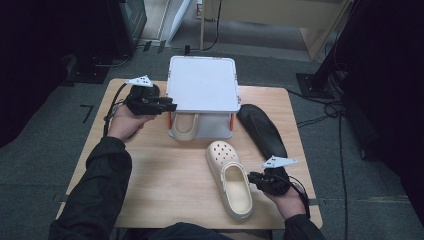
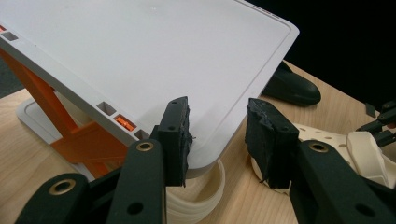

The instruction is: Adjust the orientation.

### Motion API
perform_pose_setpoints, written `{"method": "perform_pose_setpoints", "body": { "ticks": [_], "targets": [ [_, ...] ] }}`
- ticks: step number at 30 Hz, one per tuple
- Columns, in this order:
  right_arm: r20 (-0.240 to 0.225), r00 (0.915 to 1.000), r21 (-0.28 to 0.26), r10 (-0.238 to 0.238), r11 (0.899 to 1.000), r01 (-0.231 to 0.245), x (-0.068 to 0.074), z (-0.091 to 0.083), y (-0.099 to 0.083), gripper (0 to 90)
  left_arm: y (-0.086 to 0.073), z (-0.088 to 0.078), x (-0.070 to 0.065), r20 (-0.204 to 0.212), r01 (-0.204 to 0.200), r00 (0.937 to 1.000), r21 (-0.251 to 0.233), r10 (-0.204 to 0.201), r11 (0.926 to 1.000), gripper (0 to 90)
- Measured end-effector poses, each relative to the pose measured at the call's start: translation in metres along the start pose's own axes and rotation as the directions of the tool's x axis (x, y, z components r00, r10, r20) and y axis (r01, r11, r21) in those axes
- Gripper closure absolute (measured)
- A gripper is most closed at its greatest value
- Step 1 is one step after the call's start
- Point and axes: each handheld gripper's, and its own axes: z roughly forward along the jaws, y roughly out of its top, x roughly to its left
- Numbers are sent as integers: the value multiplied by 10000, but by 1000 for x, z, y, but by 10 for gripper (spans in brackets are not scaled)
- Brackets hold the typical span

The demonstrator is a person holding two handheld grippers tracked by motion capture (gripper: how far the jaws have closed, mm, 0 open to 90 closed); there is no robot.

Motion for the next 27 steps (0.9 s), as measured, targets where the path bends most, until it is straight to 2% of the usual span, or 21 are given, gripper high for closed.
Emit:
{"method": "perform_pose_setpoints", "body": {
  "ticks": [9, 11, 15, 18, 21, 24, 27],
  "targets": [
    [-250, 9996, -33, -117, 9999, 116, 9, 8, 5, 756, 0, 0, 0, -22, -3, 10000, -20, 3, 10000, 599],
    [-322, 9990, 119, -306, 9994, 310, 12, 12, 6, 755, 0, 0, 0, -29, -6, 10000, -30, 6, 10000, 599],
    [-420, 9990, 45, -133, 9999, 135, 12, 13, 8, 684, 0, 0, 0, -4, -3, 10000, -48, 3, 10000, 599],
    [-312, 9992, 135, -238, 9996, 242, 10, 12, 8, 664, 0, 0, 0, -1, -2, 10000, -52, 2, 10000, 599],
    [-279, 9991, -6, -308, 9995, 308, 9, 8, 10, 636, -1, 0, 0, -10, 1, 10000, -57, -1, 10000, 599],
    [-69, 9971, -265, -758, 9968, 756, 12, 3, 13, 617, -1, 0, 0, -32, -18, 10000, -46, 18, 10000, 599],
    [-178, 9988, -865, -463, 9953, 446, 10, -5, 18, 595, -1, 0, 0, -37, -35, 10000, -46, 35, 10000, 599]
  ]
}}
